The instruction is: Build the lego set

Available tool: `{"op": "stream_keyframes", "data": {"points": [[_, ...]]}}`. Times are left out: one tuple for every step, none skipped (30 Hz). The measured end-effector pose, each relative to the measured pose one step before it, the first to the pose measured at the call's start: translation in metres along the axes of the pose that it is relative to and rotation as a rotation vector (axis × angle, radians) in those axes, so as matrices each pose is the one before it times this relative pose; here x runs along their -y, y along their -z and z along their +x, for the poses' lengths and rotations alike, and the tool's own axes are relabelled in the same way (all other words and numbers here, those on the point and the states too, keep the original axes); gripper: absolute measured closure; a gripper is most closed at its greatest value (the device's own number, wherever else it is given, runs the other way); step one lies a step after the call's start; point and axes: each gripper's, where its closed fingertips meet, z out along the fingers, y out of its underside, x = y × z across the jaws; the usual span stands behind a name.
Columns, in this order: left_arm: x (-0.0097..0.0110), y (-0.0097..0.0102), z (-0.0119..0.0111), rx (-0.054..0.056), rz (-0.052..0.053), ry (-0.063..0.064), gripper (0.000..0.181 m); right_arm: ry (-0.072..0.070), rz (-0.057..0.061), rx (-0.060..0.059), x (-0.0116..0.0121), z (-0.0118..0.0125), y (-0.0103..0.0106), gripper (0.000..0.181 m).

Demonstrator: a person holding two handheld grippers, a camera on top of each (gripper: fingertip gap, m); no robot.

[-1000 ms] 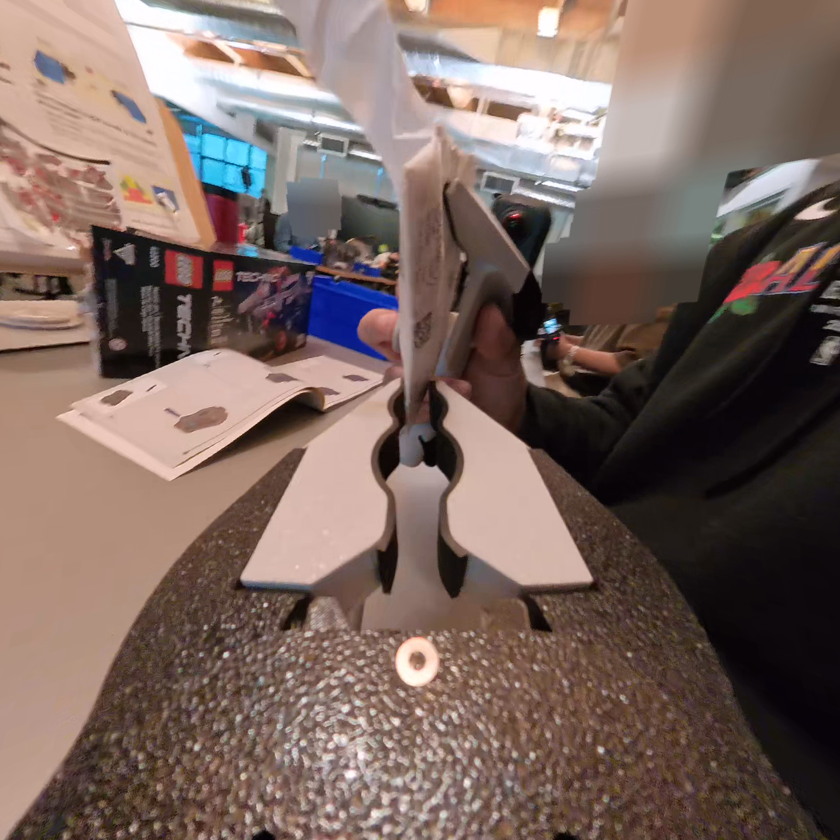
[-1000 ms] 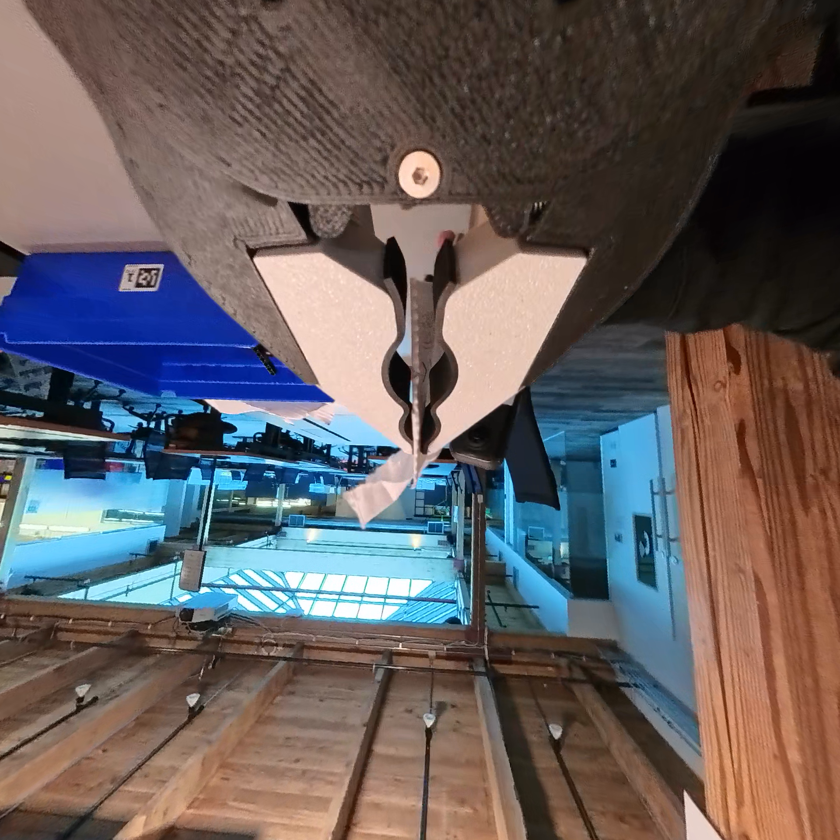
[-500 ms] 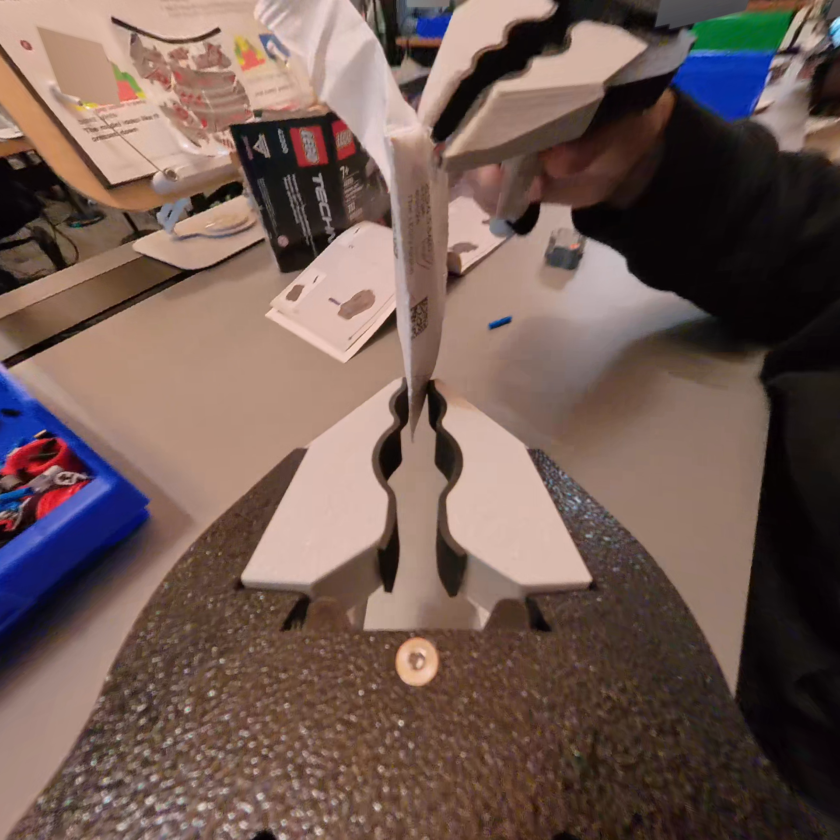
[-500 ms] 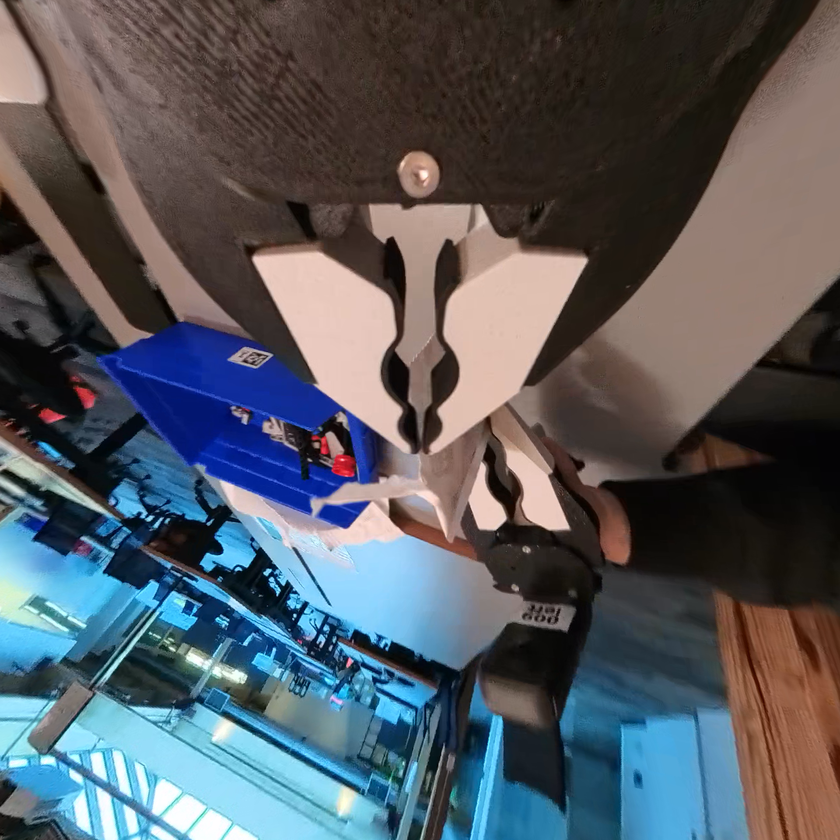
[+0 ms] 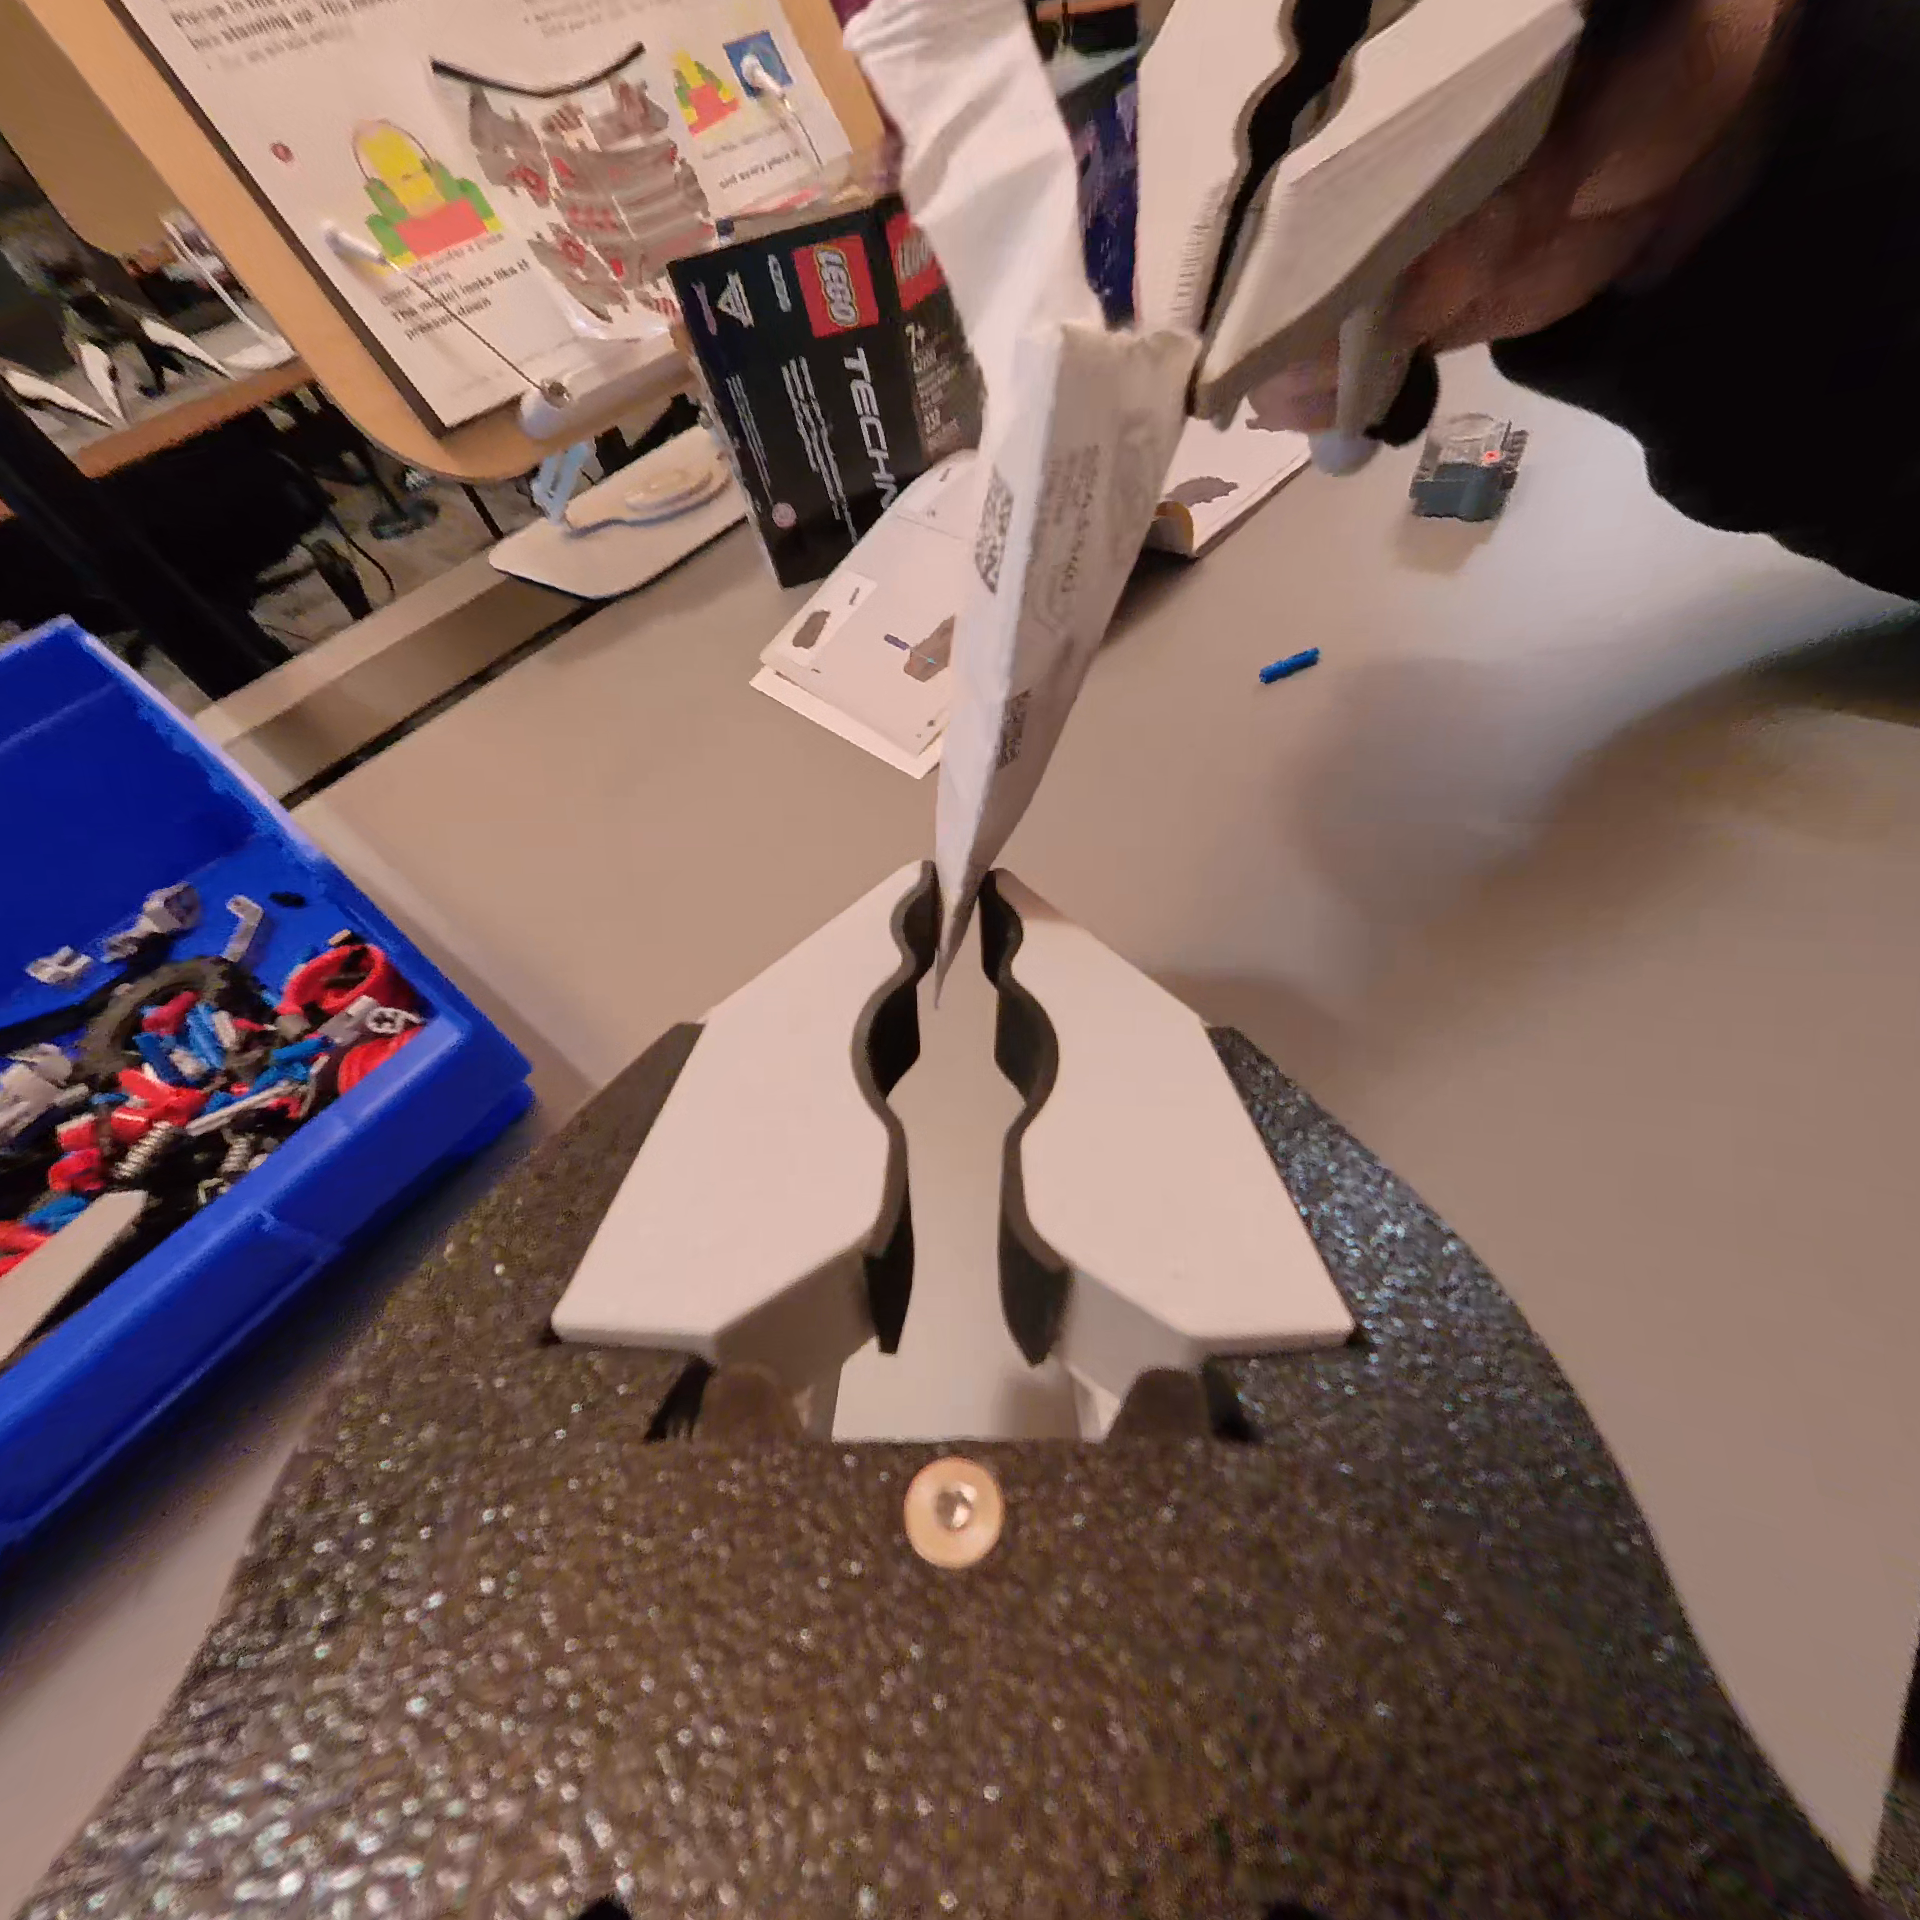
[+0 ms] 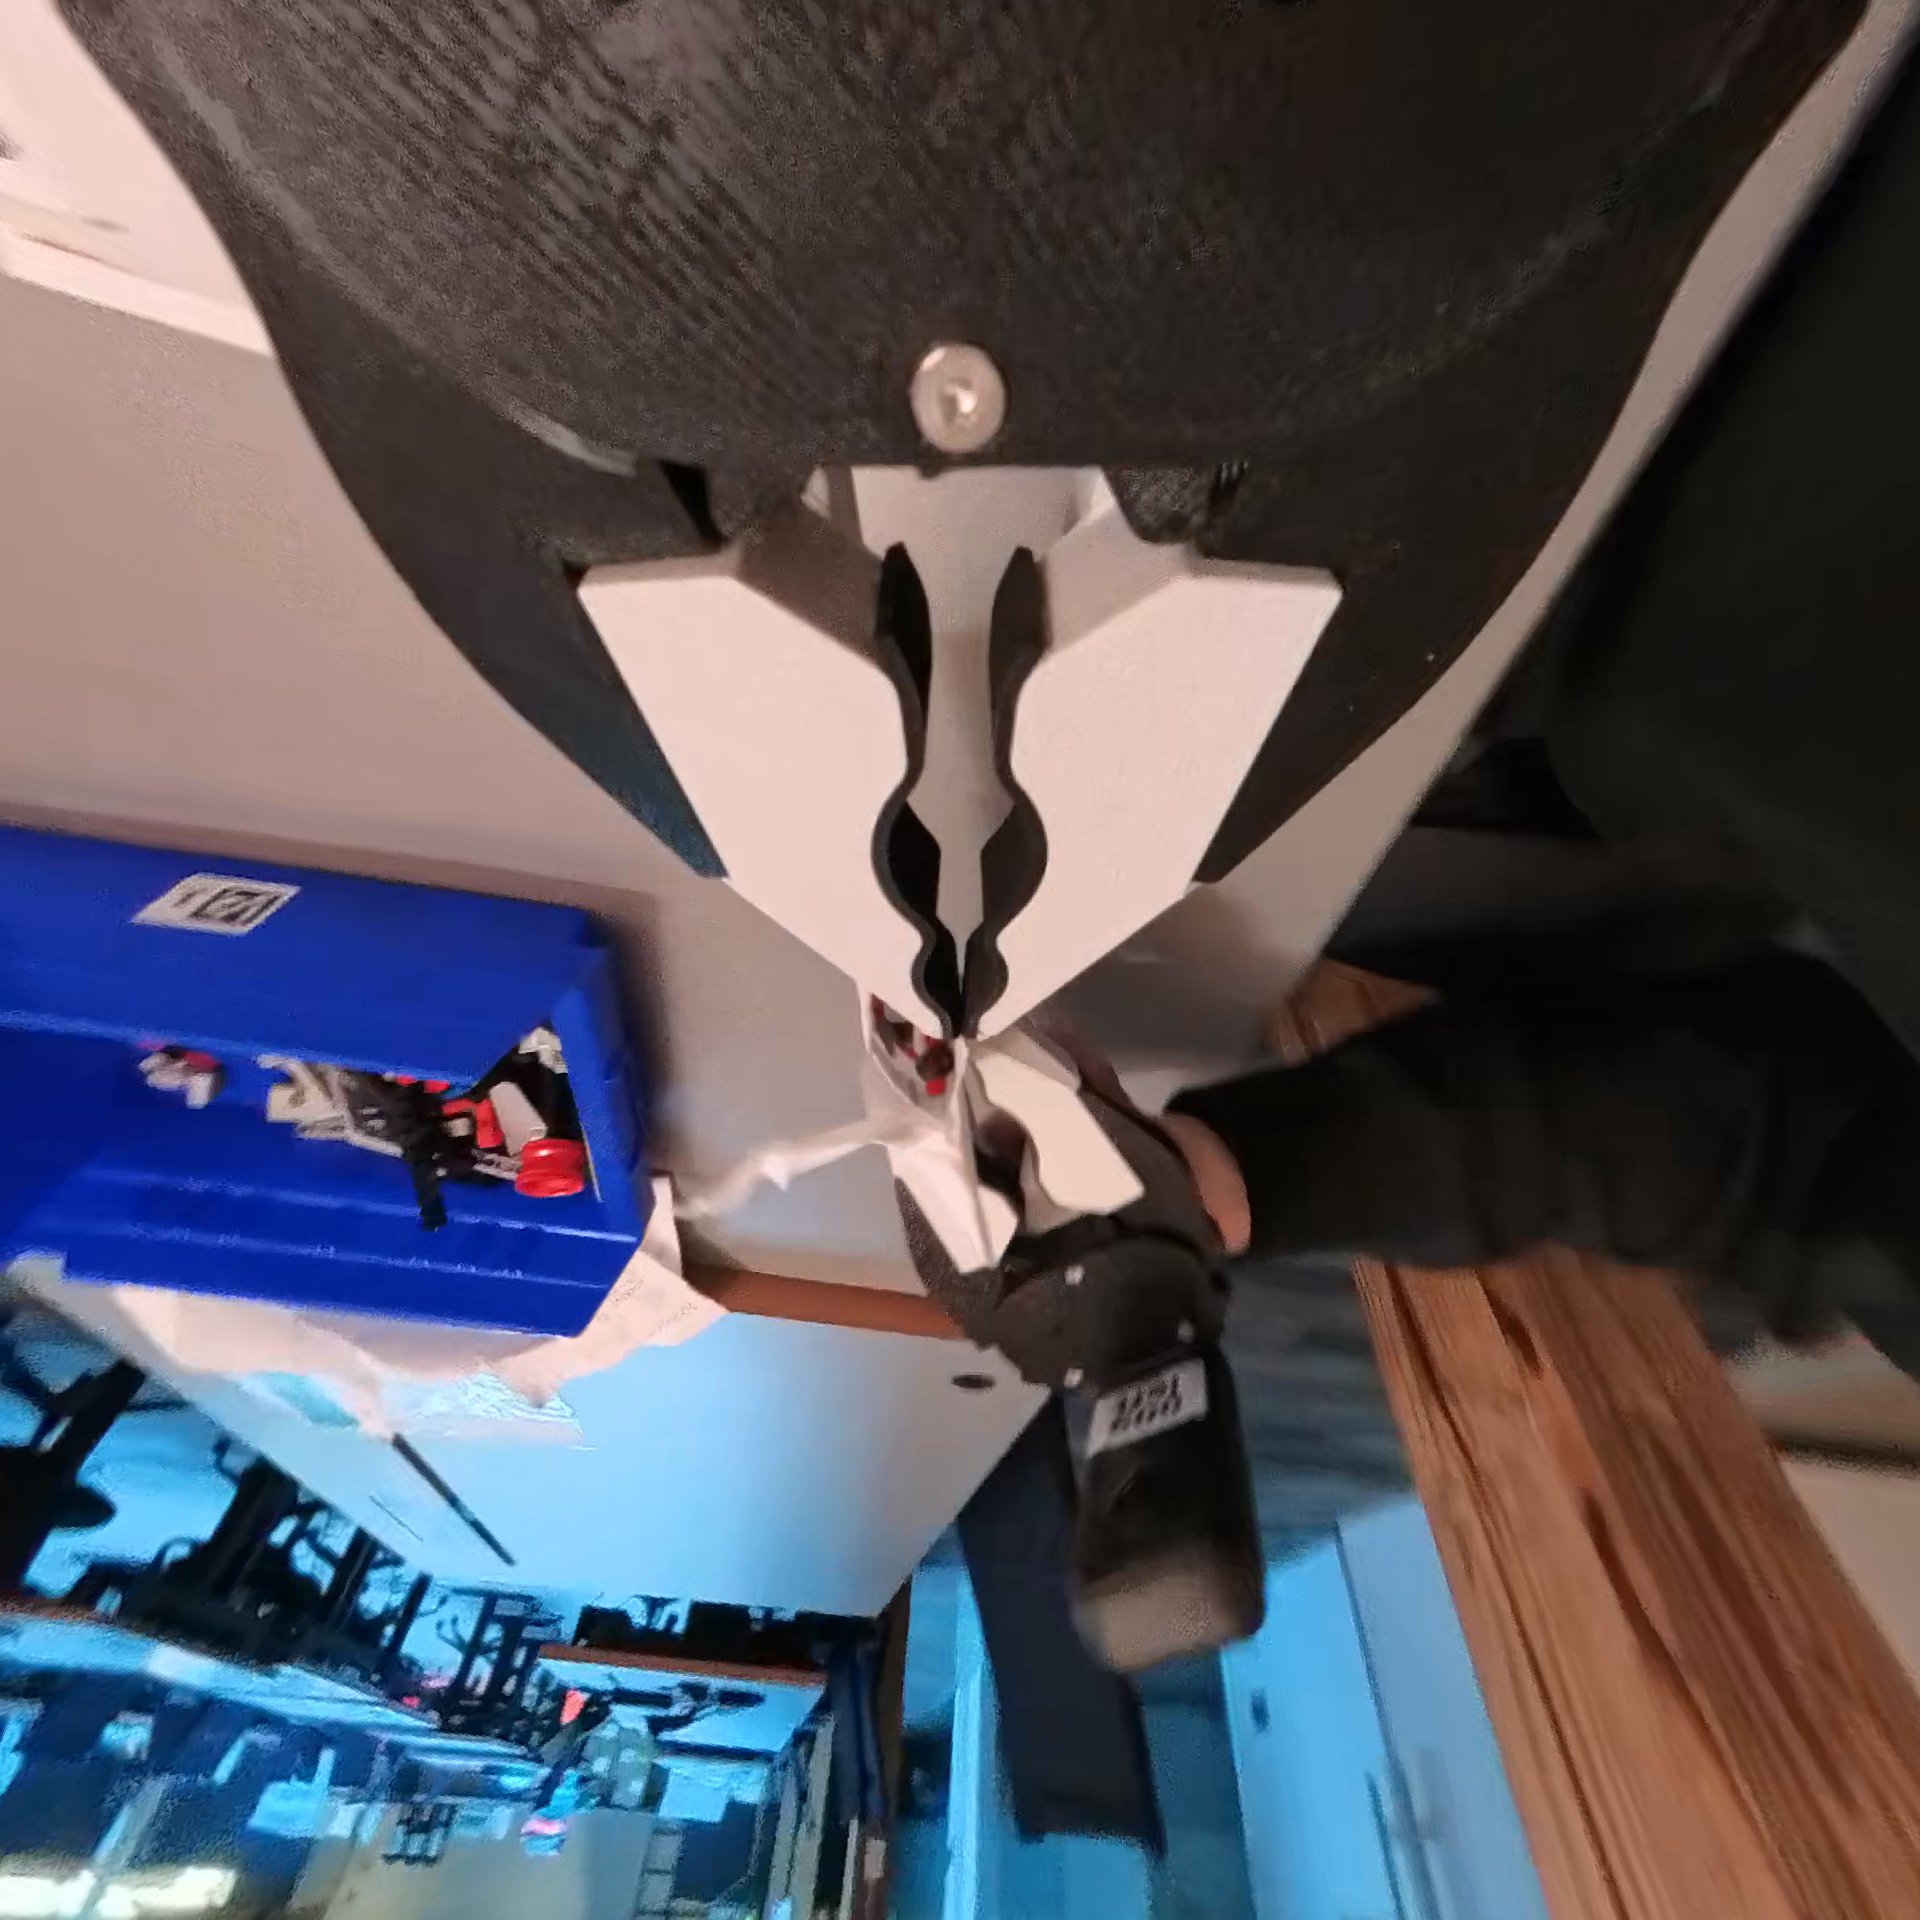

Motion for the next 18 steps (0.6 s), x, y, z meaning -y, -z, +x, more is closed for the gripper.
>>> {"op": "stream_keyframes", "data": {"points": [[0.00226,0.00016,0.00034,-0.0017,0.0154,-0.0039,0.177,-0.0742,0.0316,0.0203,0.00306,0.00022,0.0002,0.181],[0.00249,-0.00007,0.00109,-0.0062,0.0201,-0.0025,0.176,-0.0542,0.0208,0.0541,0.00217,-0.00559,-0.00038,0.181],[0.00231,0.0,0.00054,-0.0013,0.0228,-0.0019,0.176,-0.0268,0.0259,0.0126,0.00309,-0.00101,-0.00031,0.181],[0.00148,-0.00015,0.00076,-0.0024,0.0207,0.0009,0.176,-0.0121,0.0183,-0.0071,0.00262,0.00096,-0.00023,0.181],[0.00143,-0.0005,0.00273,-0.0168,0.0226,0.007,0.176,-0.0082,0.014,0.0013,0.00267,-0.00028,-0.00032,0.181],[0.00273,-0.00056,0.00326,-0.0205,0.0317,0.0179,0.176,-0.0073,0.0331,-0.0136,0.00567,0.00169,-0.00014,0.181],[0.00446,-0.00058,0.00154,-0.0087,0.0426,0.0232,0.176,-0.0171,0.037,-0.0112,0.00631,0.00156,-0.00023,0.181],[0.00533,-0.00046,0.00105,-0.0053,0.049,0.0214,0.173,-0.0226,0.034,0.0071,0.00576,-0.00073,-0.00062,0.181],[0.00616,-0.00045,0.00144,-0.0081,0.0532,0.0256,0.166,-0.0158,0.0484,-0.0142,0.00737,0.0019,-0.00002,0.181],[0.00626,-0.00078,0.00023,-0.0018,0.0528,0.0321,0.159,-0.0127,0.0413,-0.0112,0.0058,0.00123,0.00002,0.181],[0.00526,-0.00094,-0.00102,0.0067,0.0458,0.0294,0.15,-0.0152,0.0186,0.0121,0.00247,-0.00186,-0.0005,0.181],[0.00357,-0.00088,-0.00071,0.0055,0.035,0.0223,0.144,-0.0068,0.0273,-0.0063,0.0032,0.00067,-0.00038,0.181],[0.002,-0.00129,0.00089,-0.0064,0.0232,0.0217,0.143,0.003,0.0257,-0.0017,0.00259,-0.0003,-0.00006,0.181],[0.00039,-0.00142,0.00197,-0.017,0.0112,0.0287,0.143,0.0,0.0099,0.0192,0.00074,-0.00298,-0.00031,0.181],[-0.00082,-0.00153,0.00156,-0.0172,0.0017,0.0339,0.142,0.001,0.0119,0.0028,0.00127,-0.00077,-0.00002,0.181],[-0.00114,-0.00117,0.0008,-0.0151,0.0003,0.0364,0.139,0.0053,0.0093,-0.0092,0.00132,0.00059,0.00043,0.181],[0.00029,-0.00068,0.00177,-0.0233,0.0088,0.041,0.134,0.0112,-0.0119,0.0217,-0.00075,-0.00382,-0.00003,0.181],[0.002,-0.00028,0.00279,-0.0307,0.0201,0.0477,0.135,0.0161,-0.0103,0.0106,-0.00011,-0.00249,-0.00022,0.181]]}}
